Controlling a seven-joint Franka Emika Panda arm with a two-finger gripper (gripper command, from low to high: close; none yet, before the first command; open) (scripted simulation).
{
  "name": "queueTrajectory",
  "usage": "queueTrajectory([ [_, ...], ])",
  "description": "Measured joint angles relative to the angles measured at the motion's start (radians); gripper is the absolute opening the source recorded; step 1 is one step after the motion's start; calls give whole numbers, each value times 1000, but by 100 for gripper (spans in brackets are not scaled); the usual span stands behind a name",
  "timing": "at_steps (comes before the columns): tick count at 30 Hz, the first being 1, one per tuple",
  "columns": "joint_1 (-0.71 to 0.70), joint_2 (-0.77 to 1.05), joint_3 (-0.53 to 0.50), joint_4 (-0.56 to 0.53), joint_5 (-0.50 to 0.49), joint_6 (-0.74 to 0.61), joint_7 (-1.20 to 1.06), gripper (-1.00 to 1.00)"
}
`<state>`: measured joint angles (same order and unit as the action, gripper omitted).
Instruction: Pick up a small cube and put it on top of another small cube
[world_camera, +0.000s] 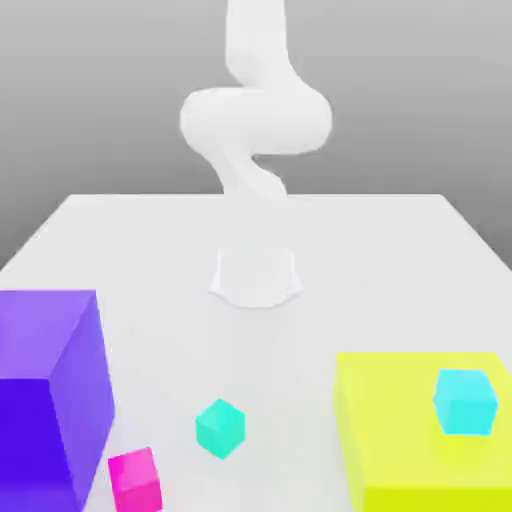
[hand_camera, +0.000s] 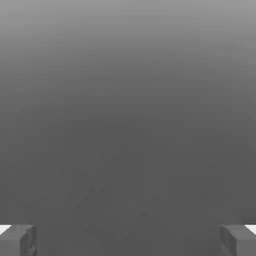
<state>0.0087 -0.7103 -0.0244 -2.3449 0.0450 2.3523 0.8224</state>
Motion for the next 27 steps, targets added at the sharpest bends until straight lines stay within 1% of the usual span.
queueTrajectory([
  [7, 13, 270, -36, -130, 119, 151, 76, 0],
  [13, 2, 490, -30, -239, 170, 279, 174, 0],
  [17, -20, 631, -22, -313, 146, 369, 281, 0],
  [19, -32, 697, -29, -351, 102, 417, 357, 0],
  [21, -31, 761, -56, -390, 30, 463, 453, 0],
  [23, -24, 817, -71, -399, -1, 508, 493, 0],
  [27, -33, 924, -58, -383, 13, 594, 486, 0],
])
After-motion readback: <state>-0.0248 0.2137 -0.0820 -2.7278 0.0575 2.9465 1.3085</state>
